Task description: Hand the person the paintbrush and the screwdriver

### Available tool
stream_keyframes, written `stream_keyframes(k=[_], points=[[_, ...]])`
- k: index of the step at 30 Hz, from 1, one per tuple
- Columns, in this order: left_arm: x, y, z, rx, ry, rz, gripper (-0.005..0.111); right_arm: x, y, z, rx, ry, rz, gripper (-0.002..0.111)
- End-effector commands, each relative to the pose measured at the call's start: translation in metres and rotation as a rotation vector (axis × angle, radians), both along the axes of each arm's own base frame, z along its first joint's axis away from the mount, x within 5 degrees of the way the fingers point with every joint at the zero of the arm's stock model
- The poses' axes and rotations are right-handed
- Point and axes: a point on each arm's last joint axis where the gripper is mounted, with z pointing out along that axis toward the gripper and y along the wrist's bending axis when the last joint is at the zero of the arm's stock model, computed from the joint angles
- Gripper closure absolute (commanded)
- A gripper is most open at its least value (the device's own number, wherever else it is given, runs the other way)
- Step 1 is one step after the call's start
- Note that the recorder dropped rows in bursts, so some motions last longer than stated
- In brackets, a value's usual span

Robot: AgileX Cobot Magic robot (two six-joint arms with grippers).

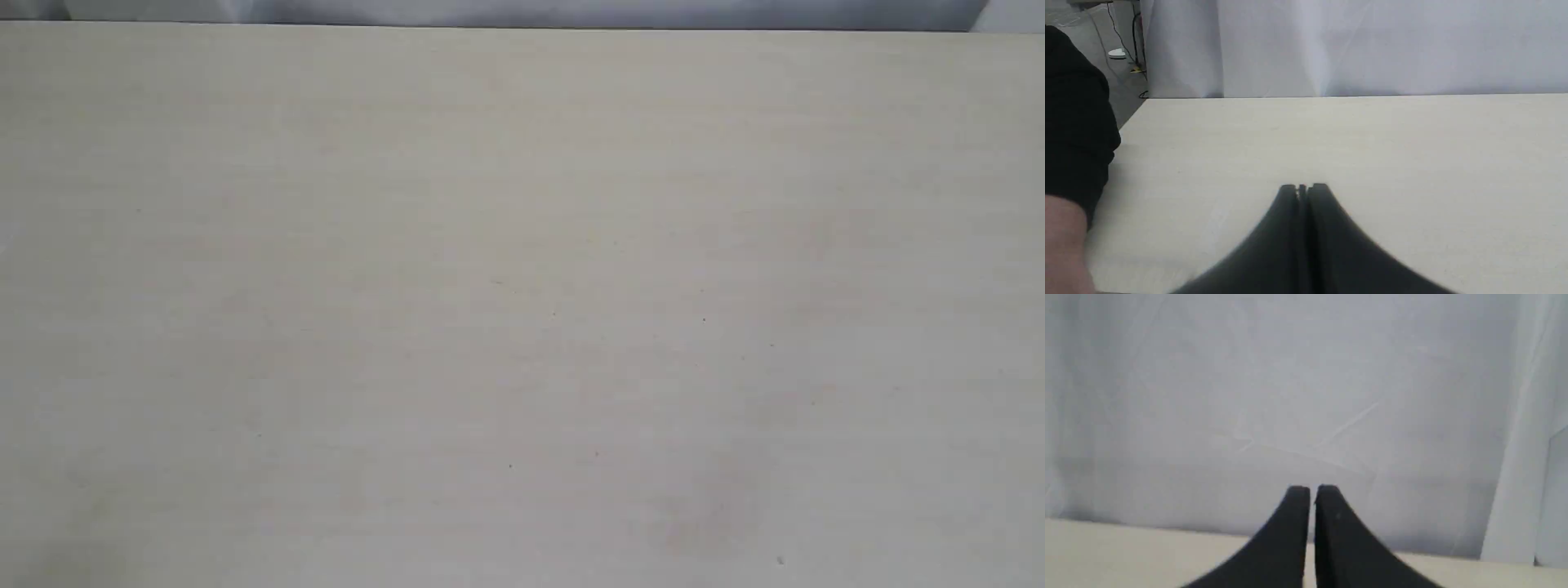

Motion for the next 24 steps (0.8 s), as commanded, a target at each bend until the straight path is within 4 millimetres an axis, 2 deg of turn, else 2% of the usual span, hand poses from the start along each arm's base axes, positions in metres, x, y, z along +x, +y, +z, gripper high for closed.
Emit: stream_keyframes(k=[1, 9, 24], points=[[0.0, -0.001, 0.0, -0.006, -0.005, -0.009, 0.107, -0.001, -0.007, 0.003, -0.006, -0.045, -0.086, 0.104], [0.0, 0.0, 0.0, 0.001, -0.008, -0.008, 0.107, -0.001, -0.021, -0.008, -0.052, 0.087, -0.246, 0.104], [0.0, 0.0, 0.0, 0.001, -0.008, -0.008, 0.107, 0.0, -0.022, -0.014, -0.044, 0.151, -0.254, 0.104]])
